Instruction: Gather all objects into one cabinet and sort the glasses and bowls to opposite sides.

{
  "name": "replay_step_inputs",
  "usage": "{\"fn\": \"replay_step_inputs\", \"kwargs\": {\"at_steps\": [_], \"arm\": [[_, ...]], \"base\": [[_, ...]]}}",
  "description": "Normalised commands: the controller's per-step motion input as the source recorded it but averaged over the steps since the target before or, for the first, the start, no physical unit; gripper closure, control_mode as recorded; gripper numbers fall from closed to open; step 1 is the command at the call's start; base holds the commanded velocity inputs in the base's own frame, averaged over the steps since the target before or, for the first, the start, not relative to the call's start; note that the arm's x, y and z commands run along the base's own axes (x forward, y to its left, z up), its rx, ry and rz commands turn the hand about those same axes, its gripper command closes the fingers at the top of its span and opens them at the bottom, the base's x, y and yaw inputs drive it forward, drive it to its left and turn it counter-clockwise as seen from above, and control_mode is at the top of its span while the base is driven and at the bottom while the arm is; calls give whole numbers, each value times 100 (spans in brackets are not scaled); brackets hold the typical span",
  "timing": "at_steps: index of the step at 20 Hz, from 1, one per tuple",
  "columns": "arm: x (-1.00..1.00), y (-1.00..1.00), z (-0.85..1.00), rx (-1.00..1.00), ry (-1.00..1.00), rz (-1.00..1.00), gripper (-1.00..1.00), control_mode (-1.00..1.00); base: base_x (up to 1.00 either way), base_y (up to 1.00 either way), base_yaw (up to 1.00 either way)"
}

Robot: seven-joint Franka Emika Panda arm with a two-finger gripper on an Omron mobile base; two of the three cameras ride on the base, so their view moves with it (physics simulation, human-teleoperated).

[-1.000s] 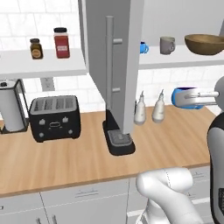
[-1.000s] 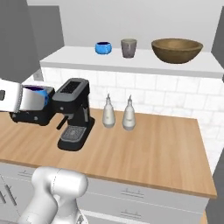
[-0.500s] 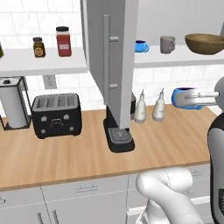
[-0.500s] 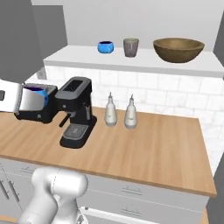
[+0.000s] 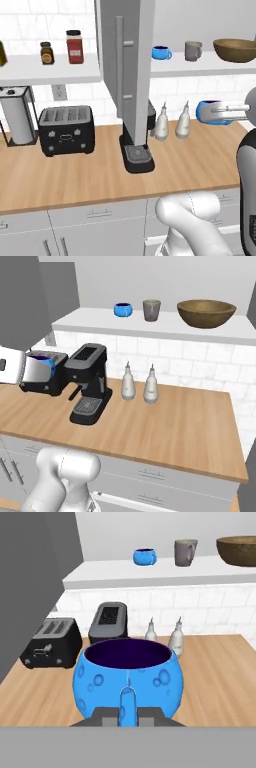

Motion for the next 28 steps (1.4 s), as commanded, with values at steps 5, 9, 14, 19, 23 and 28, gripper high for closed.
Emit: {"fn": "replay_step_inputs", "kwargs": {"at_steps": [5,9,14,19,23,28], "arm": [[0,0,0,0,0,0,100,100],[0,0,0,0,0,0,100,100],[0,0,0,0,0,0,100,100],[0,0,0,0,0,0,100,100],[0,0,0,0,0,0,100,100],[0,0,0,0,0,0,100,100]], "base": [[-68,-94,5],[-48,-92,4],[0,-99,0],[-40,-99,0],[-20,-56,2],[18,-7,4]]}}
